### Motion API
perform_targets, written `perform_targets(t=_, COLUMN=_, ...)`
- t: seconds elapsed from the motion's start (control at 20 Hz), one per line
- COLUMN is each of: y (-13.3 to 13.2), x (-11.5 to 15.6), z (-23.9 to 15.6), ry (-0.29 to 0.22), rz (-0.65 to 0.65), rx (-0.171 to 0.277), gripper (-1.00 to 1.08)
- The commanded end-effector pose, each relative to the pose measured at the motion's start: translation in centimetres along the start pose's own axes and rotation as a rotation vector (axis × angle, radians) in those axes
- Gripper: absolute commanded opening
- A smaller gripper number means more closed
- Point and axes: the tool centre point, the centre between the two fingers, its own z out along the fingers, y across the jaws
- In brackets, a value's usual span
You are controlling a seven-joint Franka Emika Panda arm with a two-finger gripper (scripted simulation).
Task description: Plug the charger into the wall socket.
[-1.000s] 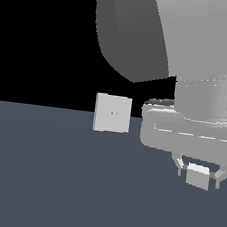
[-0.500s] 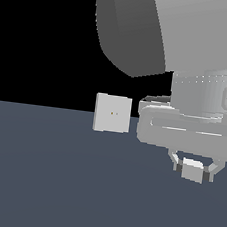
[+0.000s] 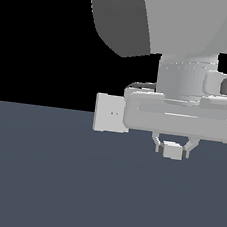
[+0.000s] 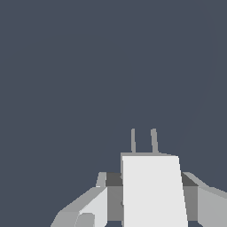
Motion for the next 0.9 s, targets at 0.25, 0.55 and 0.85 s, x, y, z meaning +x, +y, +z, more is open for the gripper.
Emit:
perform_targets(t=0.25, y=-4.0, x=1.6, z=-2.1, ry=0.003, rz=-0.256, rx=0.068, gripper=-1.0)
perform_targets(t=0.55, y=-7.1, x=2.0, z=-3.8, ry=0.003, rz=-0.438, rx=0.119, gripper=-1.0)
perform_targets(t=0.85, y=-9.1, x=1.8, z=-4.9, ry=0.001, rz=-0.56, rx=0.154, gripper=-1.0)
